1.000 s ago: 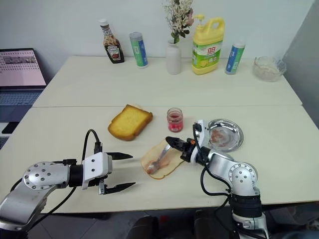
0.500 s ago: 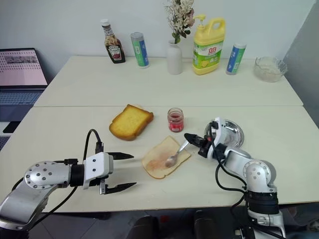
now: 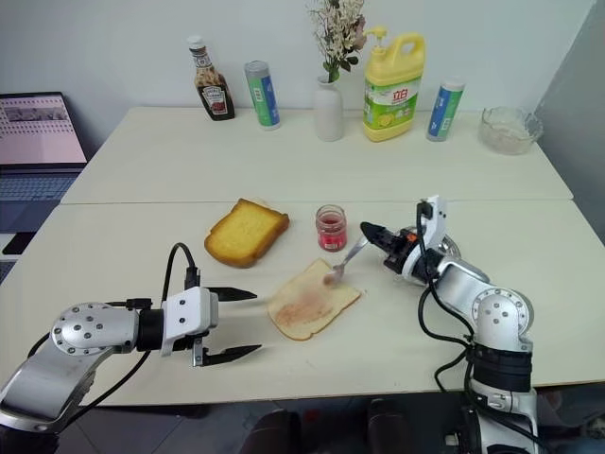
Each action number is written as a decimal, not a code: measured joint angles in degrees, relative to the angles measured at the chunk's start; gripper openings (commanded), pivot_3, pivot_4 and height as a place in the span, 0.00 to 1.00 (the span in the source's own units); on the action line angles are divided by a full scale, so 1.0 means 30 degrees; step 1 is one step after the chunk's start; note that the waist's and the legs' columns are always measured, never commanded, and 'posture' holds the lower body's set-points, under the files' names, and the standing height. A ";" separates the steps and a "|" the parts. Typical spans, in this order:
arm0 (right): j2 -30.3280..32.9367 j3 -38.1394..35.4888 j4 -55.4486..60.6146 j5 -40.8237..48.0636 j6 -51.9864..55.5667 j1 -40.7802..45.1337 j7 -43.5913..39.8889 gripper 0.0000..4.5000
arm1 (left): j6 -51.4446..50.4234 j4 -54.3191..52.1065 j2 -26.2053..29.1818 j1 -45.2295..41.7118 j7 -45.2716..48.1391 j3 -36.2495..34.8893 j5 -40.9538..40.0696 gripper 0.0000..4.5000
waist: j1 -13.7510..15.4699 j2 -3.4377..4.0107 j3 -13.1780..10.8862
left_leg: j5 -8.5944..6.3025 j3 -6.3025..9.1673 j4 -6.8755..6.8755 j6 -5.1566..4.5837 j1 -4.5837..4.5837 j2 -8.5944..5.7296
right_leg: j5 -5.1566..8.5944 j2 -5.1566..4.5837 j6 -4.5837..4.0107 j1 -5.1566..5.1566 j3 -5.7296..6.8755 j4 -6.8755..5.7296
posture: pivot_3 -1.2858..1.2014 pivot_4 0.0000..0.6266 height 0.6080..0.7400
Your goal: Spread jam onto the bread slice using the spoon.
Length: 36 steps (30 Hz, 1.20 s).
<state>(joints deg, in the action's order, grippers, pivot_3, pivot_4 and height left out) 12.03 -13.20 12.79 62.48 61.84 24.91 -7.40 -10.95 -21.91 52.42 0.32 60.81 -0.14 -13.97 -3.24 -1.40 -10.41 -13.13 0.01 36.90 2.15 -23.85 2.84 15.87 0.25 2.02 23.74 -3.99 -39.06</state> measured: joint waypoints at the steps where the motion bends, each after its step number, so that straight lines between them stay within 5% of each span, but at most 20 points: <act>1: -0.0130 0.0280 0.0087 0.0117 0.0154 -0.0298 0.0002 0.00 | -0.0001 0.0000 0.0000 -0.0004 -0.0001 0.0000 0.0000 1.00 | -0.0001 0.0000 0.0000 | 0.0000 -0.0002 0.0002 0.0000 -0.0001 -0.0001 | 0.0000 -0.0002 0.0001 0.0000 -0.0001 0.0000 | 0.52 0.24 1.00; 10: -0.0486 0.1838 0.0130 -0.0369 0.0306 -0.1591 -0.0198 0.00 | -0.0013 -0.0001 0.0000 -0.0004 -0.0015 0.0000 -0.0005 1.00 | 0.0000 0.0001 0.0000 | 0.0000 -0.0003 0.0009 0.0000 0.0000 -0.0002 | 0.0001 -0.0002 0.0003 0.0000 0.0000 -0.0002 | 0.52 0.24 1.00; 19: 0.1773 0.1793 -0.0815 -0.1816 -0.0468 -0.0998 -0.2153 0.00 | -0.0014 -0.0003 -0.0003 -0.0016 -0.0021 0.0000 -0.0001 1.00 | 0.0006 0.0000 0.0000 | 0.0000 -0.0009 0.0013 0.0000 0.0006 -0.0006 | 0.0004 0.0000 0.0008 -0.0001 -0.0004 -0.0005 | 0.52 0.24 1.00; 36: 0.1332 -0.0435 -0.1205 -0.0888 -0.0461 0.1254 -0.1219 0.00 | -0.0380 -0.0002 -0.0240 -0.0171 -0.0438 -0.0027 -0.0064 1.00 | 0.0005 0.0000 0.0000 | 0.0000 -0.0005 0.0007 0.0000 0.0000 -0.0004 | -0.0001 0.0000 0.0000 0.0000 -0.0005 -0.0004 | 0.52 0.24 1.00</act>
<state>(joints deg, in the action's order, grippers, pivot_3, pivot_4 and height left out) 16.02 -14.50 9.18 59.81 60.46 28.68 -11.05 -12.09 -21.92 51.70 -0.20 59.50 -0.22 -14.17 -3.23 -1.40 -10.41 -13.13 -0.01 36.92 2.15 -23.85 2.83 15.87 0.25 2.02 23.74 -4.00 -39.08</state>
